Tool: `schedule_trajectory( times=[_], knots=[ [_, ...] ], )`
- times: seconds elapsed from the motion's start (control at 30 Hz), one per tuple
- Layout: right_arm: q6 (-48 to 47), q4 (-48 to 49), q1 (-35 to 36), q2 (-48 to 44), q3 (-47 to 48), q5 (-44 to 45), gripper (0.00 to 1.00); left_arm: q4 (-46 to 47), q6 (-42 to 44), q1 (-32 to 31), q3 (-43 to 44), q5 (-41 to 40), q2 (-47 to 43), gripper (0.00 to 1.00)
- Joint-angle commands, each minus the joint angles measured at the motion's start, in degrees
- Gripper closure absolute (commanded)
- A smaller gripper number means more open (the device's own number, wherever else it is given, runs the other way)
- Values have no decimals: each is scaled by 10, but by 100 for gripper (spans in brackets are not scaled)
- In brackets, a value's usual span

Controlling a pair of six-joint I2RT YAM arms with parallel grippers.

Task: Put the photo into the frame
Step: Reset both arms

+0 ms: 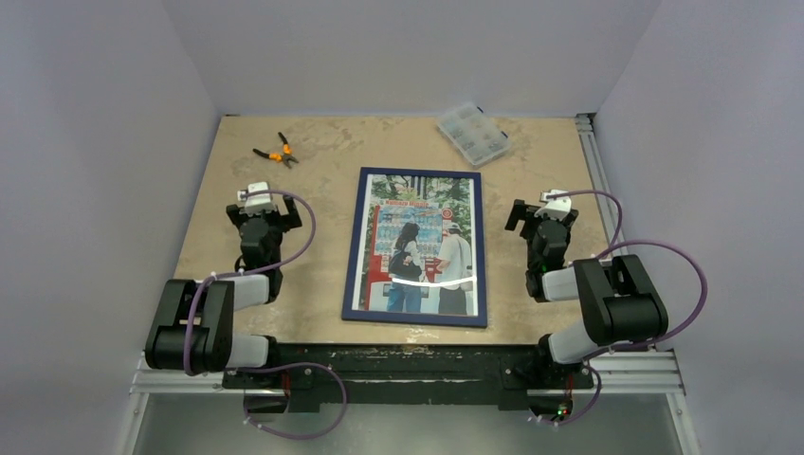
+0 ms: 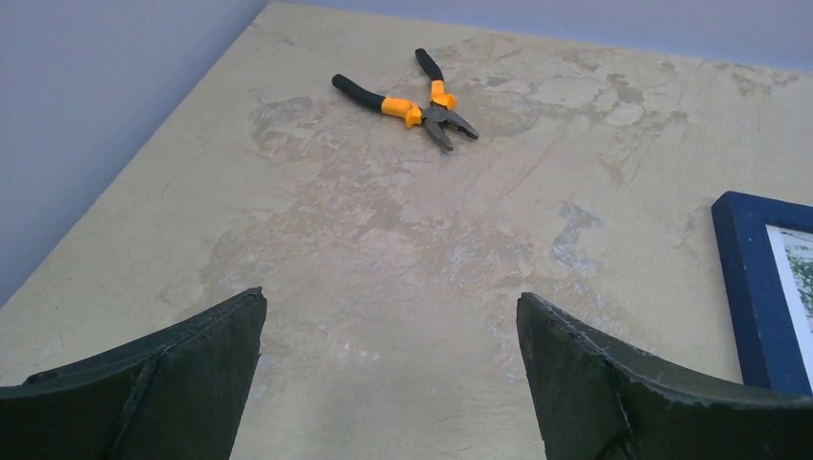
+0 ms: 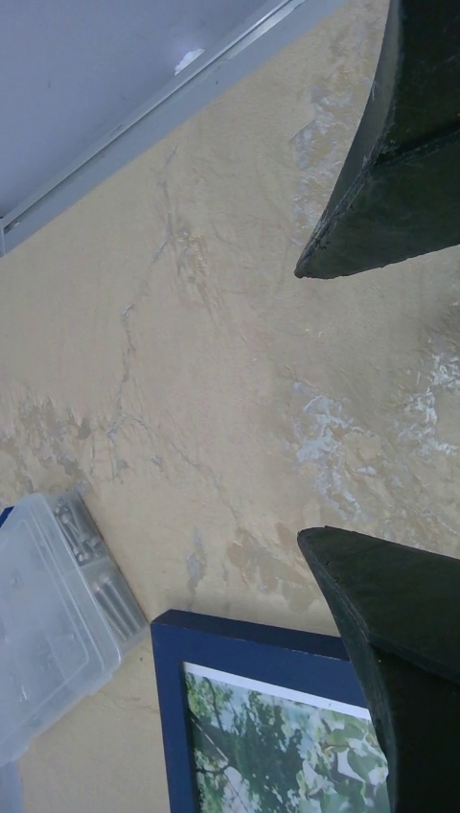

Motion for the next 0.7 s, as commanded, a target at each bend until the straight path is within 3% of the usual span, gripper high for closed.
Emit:
schedule_trajectory(
  times=[0.0, 0.47, 0.67],
  knots=[
    [0, 23, 0, -2, 8, 18, 1, -27, 13, -2, 12, 26, -5, 0],
    [-1, 25, 1, -2, 8, 18, 1, -33, 19, -3, 17, 31, -4, 0],
    [-1, 25, 1, -2, 8, 18, 1, -45, 35, -3, 22, 81, -6, 0]
  ],
)
